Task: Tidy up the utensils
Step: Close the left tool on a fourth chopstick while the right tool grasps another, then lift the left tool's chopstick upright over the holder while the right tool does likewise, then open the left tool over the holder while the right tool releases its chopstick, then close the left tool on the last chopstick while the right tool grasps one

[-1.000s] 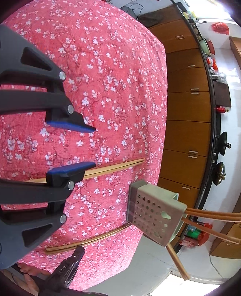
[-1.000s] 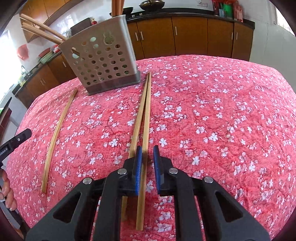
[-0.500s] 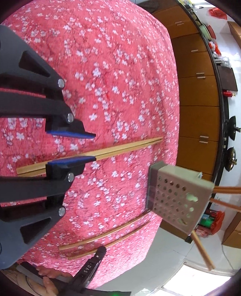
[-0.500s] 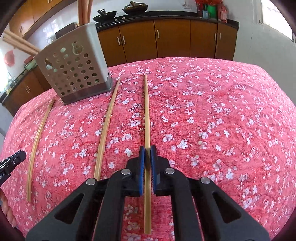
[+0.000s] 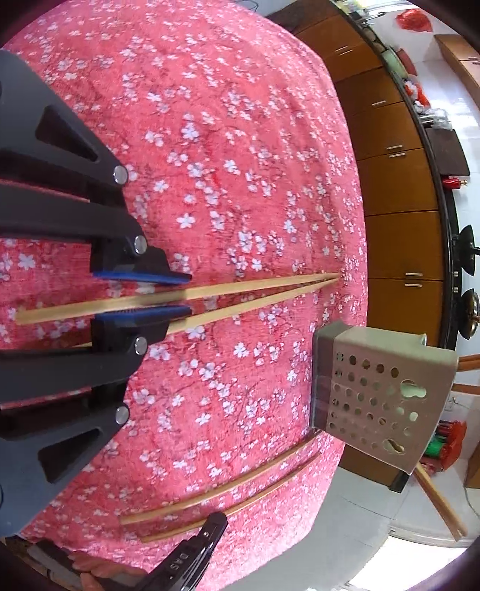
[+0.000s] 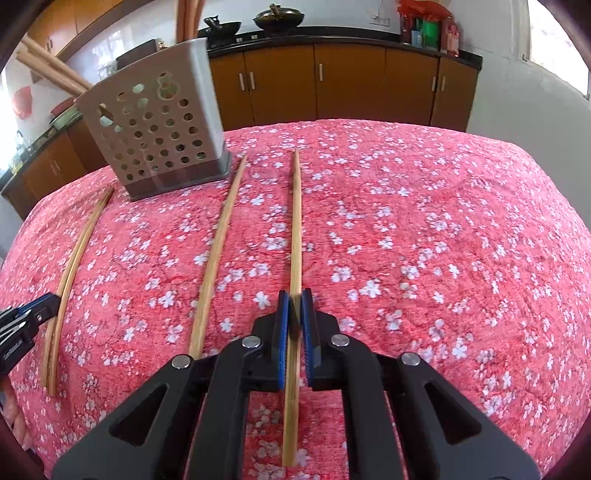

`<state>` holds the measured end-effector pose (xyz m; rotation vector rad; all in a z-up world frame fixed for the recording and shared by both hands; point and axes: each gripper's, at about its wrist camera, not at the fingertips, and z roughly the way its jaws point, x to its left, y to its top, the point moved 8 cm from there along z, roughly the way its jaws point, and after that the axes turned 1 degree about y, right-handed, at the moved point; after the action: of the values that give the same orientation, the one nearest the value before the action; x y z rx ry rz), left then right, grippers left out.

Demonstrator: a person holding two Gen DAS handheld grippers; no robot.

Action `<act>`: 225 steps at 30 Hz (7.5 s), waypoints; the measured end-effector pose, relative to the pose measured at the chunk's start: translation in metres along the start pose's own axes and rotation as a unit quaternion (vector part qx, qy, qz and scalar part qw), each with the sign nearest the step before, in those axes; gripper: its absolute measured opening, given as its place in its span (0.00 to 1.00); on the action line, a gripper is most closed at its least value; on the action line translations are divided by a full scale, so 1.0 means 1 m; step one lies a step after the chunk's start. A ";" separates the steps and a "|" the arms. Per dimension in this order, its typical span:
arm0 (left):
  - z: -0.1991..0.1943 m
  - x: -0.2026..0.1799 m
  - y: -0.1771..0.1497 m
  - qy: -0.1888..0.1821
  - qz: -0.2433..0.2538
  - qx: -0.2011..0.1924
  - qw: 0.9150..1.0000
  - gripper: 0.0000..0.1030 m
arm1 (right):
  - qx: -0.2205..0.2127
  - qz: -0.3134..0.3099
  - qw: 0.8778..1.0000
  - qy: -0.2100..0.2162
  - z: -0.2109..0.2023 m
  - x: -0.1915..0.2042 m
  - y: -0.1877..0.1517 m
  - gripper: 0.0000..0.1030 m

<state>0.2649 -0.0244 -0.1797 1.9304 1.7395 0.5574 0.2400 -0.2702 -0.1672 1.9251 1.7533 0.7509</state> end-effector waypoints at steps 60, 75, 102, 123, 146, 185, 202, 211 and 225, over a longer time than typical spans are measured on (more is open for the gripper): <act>0.010 0.090 0.017 0.039 -0.065 -0.022 0.997 0.12 | -0.016 0.026 0.999 -0.031 0.014 -0.037 0.015 0.08; 0.010 0.090 0.017 0.040 -0.065 -0.022 0.997 0.12 | -0.015 0.027 0.999 -0.031 0.015 -0.037 0.015 0.08; 0.010 0.090 0.018 0.035 -0.068 -0.022 0.997 0.12 | -0.014 0.027 0.999 -0.033 0.014 -0.036 0.015 0.08; -0.005 0.077 -0.001 0.044 -0.033 -0.018 0.998 0.09 | -0.014 0.023 0.999 -0.026 0.003 -0.033 0.005 0.08; -0.141 0.063 0.100 -0.001 -0.028 -0.189 0.982 0.08 | -0.203 0.022 0.979 -0.016 -0.118 -0.026 0.097 0.07; -0.163 -0.056 0.227 -0.075 -0.006 -0.277 0.958 0.08 | -0.282 -0.021 0.954 0.104 -0.154 0.077 0.203 0.08; -0.198 0.020 0.172 -0.006 -0.041 -0.282 0.958 0.39 | -0.256 0.011 0.965 0.051 -0.165 0.020 0.164 0.32; -0.095 0.066 0.071 0.039 -0.063 -0.139 0.988 0.40 | -0.061 0.022 0.995 0.071 -0.047 0.016 0.048 0.32; -0.044 0.015 0.021 -0.024 -0.046 -0.068 0.996 0.40 | 0.006 -0.026 0.998 0.052 0.005 0.043 -0.004 0.08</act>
<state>0.2570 -0.0080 -0.1322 1.7484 1.7048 0.5755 0.2422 -0.2265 -0.1687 1.8717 1.8657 0.8359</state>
